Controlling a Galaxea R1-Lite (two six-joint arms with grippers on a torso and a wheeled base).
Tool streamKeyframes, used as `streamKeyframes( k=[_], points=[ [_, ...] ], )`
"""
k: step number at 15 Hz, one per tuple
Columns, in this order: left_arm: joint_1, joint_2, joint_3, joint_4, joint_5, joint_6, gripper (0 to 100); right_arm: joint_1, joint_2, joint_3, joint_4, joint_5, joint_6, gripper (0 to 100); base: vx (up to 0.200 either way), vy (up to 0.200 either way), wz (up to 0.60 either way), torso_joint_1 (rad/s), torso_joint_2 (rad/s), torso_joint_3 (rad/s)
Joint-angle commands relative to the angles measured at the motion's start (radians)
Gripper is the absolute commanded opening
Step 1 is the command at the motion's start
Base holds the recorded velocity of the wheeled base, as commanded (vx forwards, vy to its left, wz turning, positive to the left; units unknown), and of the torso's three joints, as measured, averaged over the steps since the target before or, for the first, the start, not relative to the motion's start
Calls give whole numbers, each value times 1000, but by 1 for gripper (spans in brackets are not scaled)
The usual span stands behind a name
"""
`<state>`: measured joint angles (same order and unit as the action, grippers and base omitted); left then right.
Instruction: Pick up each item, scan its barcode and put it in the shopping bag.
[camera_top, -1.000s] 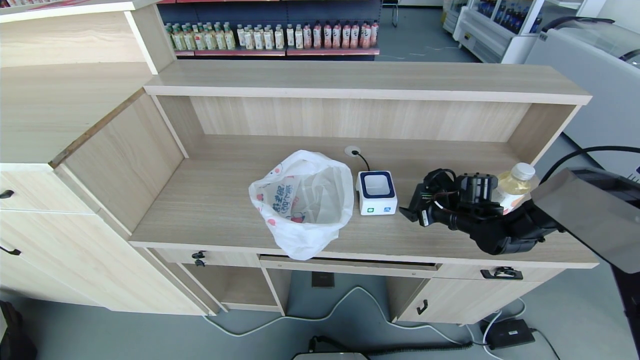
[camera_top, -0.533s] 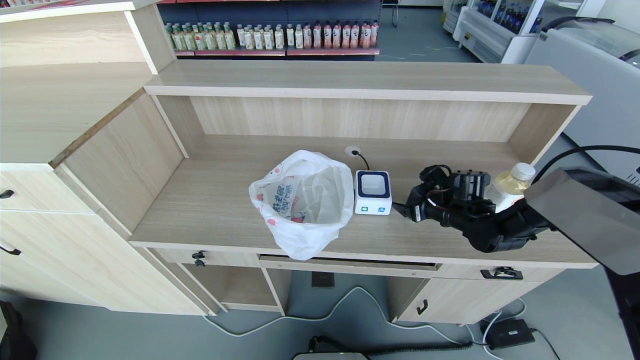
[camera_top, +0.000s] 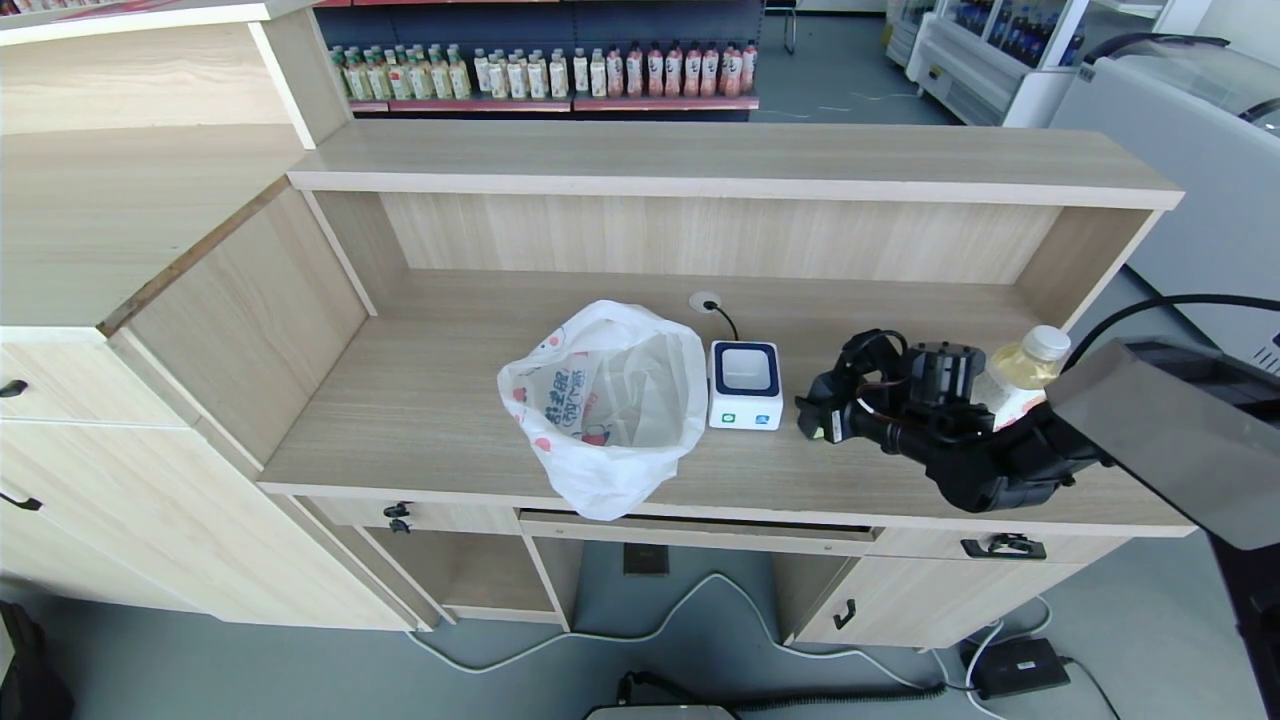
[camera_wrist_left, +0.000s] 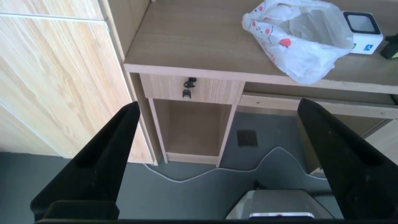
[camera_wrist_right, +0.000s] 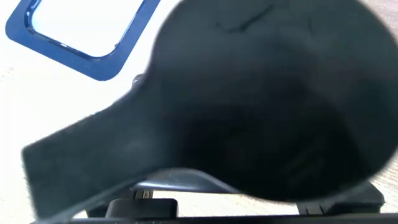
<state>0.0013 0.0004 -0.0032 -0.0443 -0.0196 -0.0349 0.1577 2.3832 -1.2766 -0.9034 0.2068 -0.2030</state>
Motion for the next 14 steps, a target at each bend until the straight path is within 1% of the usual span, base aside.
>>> streamKeyframes(
  k=[1,5,6,7,8,9,10,11,12,14],
  points=[
    [0,0,0,0,0,0,100,-4,-33,46,-35,2,-1,0,0,0,0,0,0,0],
    [0,0,0,0,0,0,100,-43,-197,243,-106,11,14,0,0,0,0,0,0,0],
    [0,0,-1,0,0,0,100,-49,-269,292,-123,37,43,0,0,0,0,0,0,0],
    [0,0,0,0,0,0,100,-49,-363,362,-164,129,96,0,0,0,0,0,0,0],
    [0,0,0,0,0,0,100,-47,-449,436,-241,273,131,0,0,0,0,0,0,0],
    [0,0,0,0,0,0,100,-43,-509,496,-342,422,137,0,0,0,0,0,0,0],
    [0,0,0,0,0,0,100,-41,-549,548,-471,591,137,0,0,0,0,0,0,0],
    [0,0,0,0,0,0,100,-32,-562,572,-617,755,135,0,0,0,0,0,0,0],
    [0,0,0,0,0,0,100,-18,-570,574,-667,849,120,0,0,0,0,0,0,0],
    [0,0,0,0,0,0,100,14,-631,560,-667,962,14,0,0,0,0,0,0,0]
  ],
)
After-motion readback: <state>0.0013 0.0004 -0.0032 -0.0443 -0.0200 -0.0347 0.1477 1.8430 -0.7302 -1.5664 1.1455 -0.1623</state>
